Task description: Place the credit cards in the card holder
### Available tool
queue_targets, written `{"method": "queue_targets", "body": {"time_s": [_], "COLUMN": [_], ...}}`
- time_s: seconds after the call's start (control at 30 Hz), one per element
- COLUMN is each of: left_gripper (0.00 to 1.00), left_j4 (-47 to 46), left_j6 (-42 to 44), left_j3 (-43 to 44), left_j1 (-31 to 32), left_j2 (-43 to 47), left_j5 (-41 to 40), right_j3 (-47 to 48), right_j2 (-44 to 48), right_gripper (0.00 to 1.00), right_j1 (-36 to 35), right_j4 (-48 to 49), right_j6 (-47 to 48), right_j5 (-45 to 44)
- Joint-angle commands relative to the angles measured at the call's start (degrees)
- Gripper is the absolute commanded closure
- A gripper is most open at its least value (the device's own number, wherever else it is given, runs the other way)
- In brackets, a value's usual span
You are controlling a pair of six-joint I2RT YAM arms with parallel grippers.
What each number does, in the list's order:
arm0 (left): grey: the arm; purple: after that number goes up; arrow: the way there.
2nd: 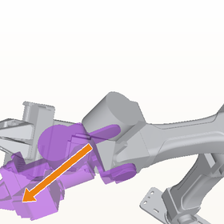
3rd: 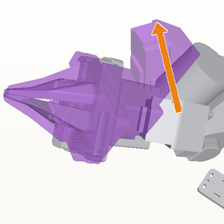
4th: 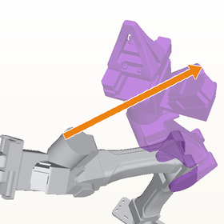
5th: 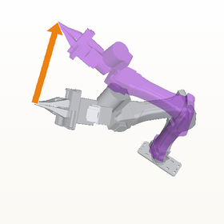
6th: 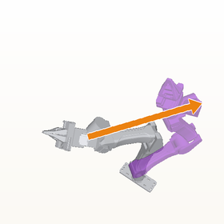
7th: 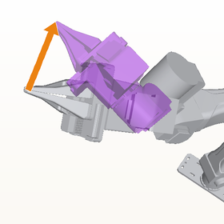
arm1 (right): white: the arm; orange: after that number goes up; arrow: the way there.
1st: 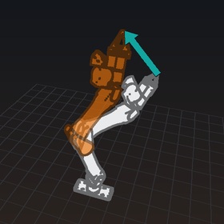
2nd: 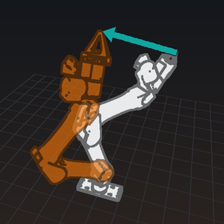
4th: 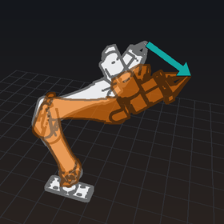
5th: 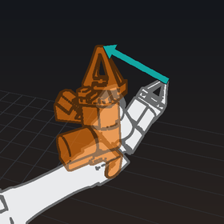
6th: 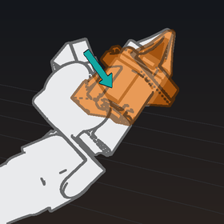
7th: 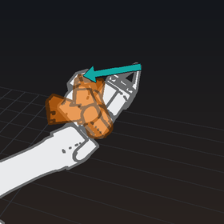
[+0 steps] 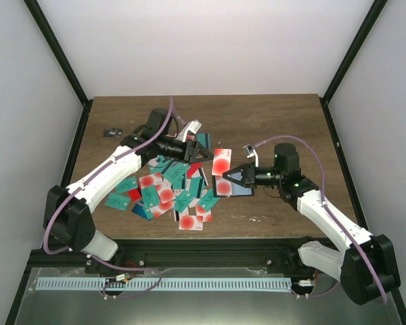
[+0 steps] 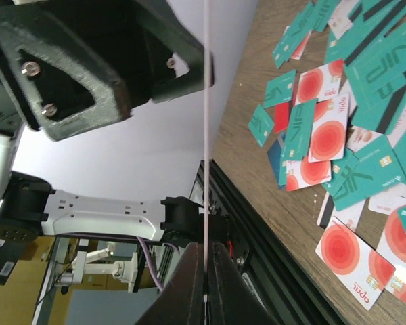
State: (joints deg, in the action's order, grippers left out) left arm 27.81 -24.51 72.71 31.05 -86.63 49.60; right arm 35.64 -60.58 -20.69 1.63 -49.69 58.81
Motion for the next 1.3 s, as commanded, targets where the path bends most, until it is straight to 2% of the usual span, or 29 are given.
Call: {"method": "queue_targets", "body": {"time_s": [0.0, 0.17, 0.43, 0.83, 0.9, 0.93, 1.07, 1.17, 1.27], "left_gripper": [0.56, 0.6, 0.78, 0.96, 0.96, 0.96, 0.96, 0.96, 0.96], "left_j4": [-3.6, -6.1, -12.2, -15.9, -16.5, -16.6, -13.5, -11.0, -7.7], "left_j6": [1.1, -0.1, -3.7, -5.3, -5.6, -5.7, -4.8, -3.7, -1.9], "left_j3": [-1.0, -2.0, -2.9, -3.4, -3.6, -3.7, -3.6, -3.9, -3.1], "left_j1": [-0.9, -0.9, -0.8, -0.5, -0.4, -0.4, -0.4, -0.4, -0.3], "left_j2": [-0.9, -2.0, -3.2, -3.2, -3.1, -3.0, -4.2, -6.1, -8.6], "left_j5": [4.3, 6.2, 10.7, 14.1, 13.7, 13.1, 7.6, 4.5, 1.5], "right_j3": [-0.2, -0.2, 0.0, 1.3, 1.7, 2.0, 4.8, 5.2, 5.8], "right_j2": [0.5, 0.5, -0.2, -3.3, -3.6, -3.9, -3.8, -2.8, -2.6], "right_gripper": [0.99, 0.99, 0.99, 0.99, 0.99, 0.96, 0.7, 0.6, 0.55], "right_j1": [0.5, 0.5, 0.5, 0.5, 0.5, 0.5, 1.4, 3.1, 4.9], "right_j4": [6.0, 8.1, 9.5, 9.6, 9.0, 7.9, -5.1, -15.6, -26.2], "right_j6": [-1.1, -2.1, -2.4, -0.6, -0.2, 0.2, 7.5, 11.8, 13.4], "right_j5": [4.1, 6.1, 6.6, 7.4, 7.4, 7.0, 0.1, -9.1, -21.0]}}
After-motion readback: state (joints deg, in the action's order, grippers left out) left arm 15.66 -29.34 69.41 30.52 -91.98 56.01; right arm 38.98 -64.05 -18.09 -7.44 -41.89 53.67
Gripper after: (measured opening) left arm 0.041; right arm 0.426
